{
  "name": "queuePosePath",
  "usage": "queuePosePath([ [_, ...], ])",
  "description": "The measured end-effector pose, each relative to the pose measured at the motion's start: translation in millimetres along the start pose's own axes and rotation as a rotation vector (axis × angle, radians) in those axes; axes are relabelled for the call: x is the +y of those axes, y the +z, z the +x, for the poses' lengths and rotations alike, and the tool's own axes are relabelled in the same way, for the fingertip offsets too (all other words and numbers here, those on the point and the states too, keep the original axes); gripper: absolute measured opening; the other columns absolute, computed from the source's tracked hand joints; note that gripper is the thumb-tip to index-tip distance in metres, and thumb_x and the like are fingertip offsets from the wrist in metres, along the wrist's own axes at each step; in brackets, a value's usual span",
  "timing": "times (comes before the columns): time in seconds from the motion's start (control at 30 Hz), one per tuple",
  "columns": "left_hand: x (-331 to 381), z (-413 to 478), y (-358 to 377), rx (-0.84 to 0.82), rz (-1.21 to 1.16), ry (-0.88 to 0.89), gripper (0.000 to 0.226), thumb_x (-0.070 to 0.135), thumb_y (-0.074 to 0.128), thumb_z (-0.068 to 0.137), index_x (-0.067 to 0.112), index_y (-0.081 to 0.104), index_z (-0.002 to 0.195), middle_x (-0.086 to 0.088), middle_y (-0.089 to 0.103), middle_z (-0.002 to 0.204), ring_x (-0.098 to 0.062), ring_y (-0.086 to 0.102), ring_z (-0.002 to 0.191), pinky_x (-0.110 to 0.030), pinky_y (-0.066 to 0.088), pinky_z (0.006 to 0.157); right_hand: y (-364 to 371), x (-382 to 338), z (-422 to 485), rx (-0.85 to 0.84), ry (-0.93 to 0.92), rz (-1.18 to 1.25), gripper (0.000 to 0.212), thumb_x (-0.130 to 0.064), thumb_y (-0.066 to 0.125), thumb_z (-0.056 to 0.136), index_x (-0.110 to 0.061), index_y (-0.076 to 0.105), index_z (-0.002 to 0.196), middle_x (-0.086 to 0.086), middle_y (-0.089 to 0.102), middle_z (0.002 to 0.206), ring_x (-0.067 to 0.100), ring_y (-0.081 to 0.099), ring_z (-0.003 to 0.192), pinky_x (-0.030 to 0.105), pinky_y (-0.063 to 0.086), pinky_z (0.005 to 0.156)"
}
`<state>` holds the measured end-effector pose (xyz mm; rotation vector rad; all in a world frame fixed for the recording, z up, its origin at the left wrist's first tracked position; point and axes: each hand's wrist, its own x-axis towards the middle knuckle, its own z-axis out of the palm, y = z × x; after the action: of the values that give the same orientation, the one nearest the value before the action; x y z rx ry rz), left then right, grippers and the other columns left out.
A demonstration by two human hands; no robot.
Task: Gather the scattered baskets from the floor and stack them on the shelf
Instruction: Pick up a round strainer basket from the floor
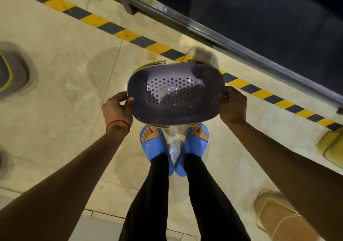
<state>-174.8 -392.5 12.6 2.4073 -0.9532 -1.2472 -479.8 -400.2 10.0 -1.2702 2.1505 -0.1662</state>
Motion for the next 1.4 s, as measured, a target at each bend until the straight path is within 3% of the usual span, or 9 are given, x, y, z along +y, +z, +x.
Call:
queuePosePath([
  [0.1,18.1,-22.7,-13.5,0.009,0.147,0.076,0.045,0.019,0.063,0.095,0.012,0.053,0.138,-0.006,0.059,0.135,-0.025,0.062,0.112,-0.036,0.052,0.096,-17.8,-20.5,-18.5,0.010,0.007,-0.073,0.035,-0.033,0.047,0.108,-0.008,0.062,0.126,0.014,0.066,0.126,0.032,0.062,0.115,0.032,0.046,0.087],
  [0.17,33.4,-45.1,-27.7,0.012,0.309,0.207,0.046,0.027,0.060,0.094,0.016,0.051,0.138,-0.006,0.055,0.137,-0.029,0.059,0.115,-0.045,0.052,0.093,-38.3,-39.4,-36.8,0.011,-0.103,-0.205,0.033,-0.030,0.047,0.107,-0.007,0.061,0.126,0.016,0.064,0.124,0.034,0.059,0.114,0.038,0.048,0.084],
  [0.3,73.7,-96.5,-64.1,-0.014,0.654,0.458,0.041,0.035,0.052,0.094,0.016,0.054,0.130,-0.008,0.059,0.123,-0.032,0.055,0.109,-0.045,0.050,0.080,-92.6,-67.9,-68.7,-0.004,-0.375,-0.456,0.030,-0.029,0.057,0.097,-0.006,0.062,0.115,0.018,0.067,0.109,0.035,0.061,0.101,0.042,0.052,0.077],
  [0.47,121.9,-151.9,-120.5,-0.008,0.826,0.629,0.039,0.036,0.056,0.088,0.014,0.060,0.119,-0.010,0.063,0.108,-0.035,0.057,0.098,-0.044,0.047,0.076,-177.6,-111.3,-111.6,0.011,-0.581,-0.668,0.028,-0.032,0.066,0.089,-0.008,0.067,0.104,0.013,0.069,0.095,0.031,0.065,0.088,0.038,0.052,0.069],
  [0.63,161.7,-213.6,-198.6,0.052,0.871,0.704,0.038,0.039,0.051,0.092,0.015,0.062,0.120,-0.008,0.063,0.112,-0.033,0.058,0.099,-0.043,0.049,0.074,-263.0,-164.2,-159.0,0.069,-0.790,-0.708,0.035,-0.036,0.046,0.098,-0.009,0.066,0.106,0.011,0.065,0.098,0.030,0.056,0.089,0.041,0.045,0.074],
  [0.73,179.5,-247.5,-251.2,0.128,0.866,0.725,0.039,0.039,0.053,0.093,0.016,0.061,0.123,-0.008,0.063,0.115,-0.032,0.058,0.100,-0.043,0.047,0.076,-305.3,-204.1,-190.2,0.067,-0.813,-0.655,0.040,-0.038,0.040,0.094,-0.012,0.068,0.106,0.008,0.065,0.098,0.029,0.055,0.091,0.040,0.044,0.075],
  [0.97,190.7,-334.6,-362.0,0.304,0.753,0.774,0.036,0.039,0.050,0.094,0.016,0.063,0.118,-0.005,0.064,0.108,-0.030,0.058,0.090,-0.041,0.046,0.071,-370.0,-285.1,-266.7,0.061,-1.185,-0.589,0.034,-0.035,0.043,0.092,-0.014,0.070,0.095,0.003,0.066,0.093,0.025,0.057,0.083,0.035,0.043,0.069],
  [1.27,168.7,-427.6,-431.6,0.510,0.777,0.600,0.037,0.044,0.045,0.095,0.015,0.058,0.115,-0.004,0.057,0.101,-0.028,0.052,0.085,-0.038,0.041,0.068,-389.1,-369.2,-345.9,0.046,-1.534,-0.562,0.036,-0.037,0.041,0.096,-0.015,0.070,0.097,0.003,0.067,0.094,0.026,0.058,0.089,0.038,0.043,0.072],
  [1.4,147.7,-453.2,-447.5,0.555,0.813,0.495,0.041,0.046,0.042,0.094,0.017,0.056,0.121,-0.003,0.059,0.110,-0.028,0.052,0.090,-0.038,0.041,0.069,-373.7,-399.2,-360.4,-0.001,-1.661,-0.511,0.030,-0.035,0.047,0.095,-0.015,0.069,0.098,0.004,0.066,0.096,0.028,0.057,0.091,0.039,0.042,0.072],
])
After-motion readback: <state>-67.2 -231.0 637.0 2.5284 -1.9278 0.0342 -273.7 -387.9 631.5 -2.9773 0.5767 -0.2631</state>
